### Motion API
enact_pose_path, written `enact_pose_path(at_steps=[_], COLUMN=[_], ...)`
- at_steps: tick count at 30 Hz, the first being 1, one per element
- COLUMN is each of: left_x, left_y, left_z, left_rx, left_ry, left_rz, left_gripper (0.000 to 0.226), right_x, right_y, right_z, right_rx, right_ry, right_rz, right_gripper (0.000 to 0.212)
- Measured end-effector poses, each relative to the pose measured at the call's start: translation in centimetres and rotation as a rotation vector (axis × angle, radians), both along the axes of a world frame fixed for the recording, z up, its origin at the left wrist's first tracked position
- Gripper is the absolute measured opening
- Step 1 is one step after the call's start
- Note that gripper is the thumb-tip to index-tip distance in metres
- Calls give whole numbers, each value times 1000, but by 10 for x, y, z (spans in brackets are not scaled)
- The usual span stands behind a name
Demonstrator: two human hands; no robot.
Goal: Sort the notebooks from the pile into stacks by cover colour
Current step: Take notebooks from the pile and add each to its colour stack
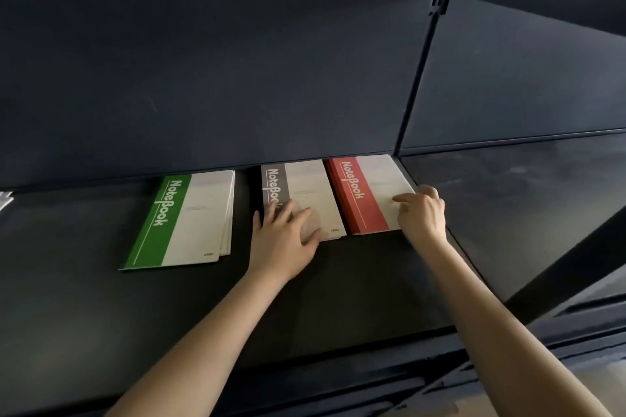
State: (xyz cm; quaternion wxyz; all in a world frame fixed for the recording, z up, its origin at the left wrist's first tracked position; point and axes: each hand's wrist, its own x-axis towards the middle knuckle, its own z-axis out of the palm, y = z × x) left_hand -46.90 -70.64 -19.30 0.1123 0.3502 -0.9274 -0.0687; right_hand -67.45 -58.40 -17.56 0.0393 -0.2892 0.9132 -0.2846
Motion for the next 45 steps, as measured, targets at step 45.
enact_pose_path(at_steps=[45], left_x=[359], left_y=[-135], left_z=[49], left_rx=[15], left_ry=[270], left_rz=[521], left_gripper=[40], right_x=[369], right_y=[-249], right_z=[29], right_rx=[-41], right_ry=[77], right_rz=[991], right_gripper=[52])
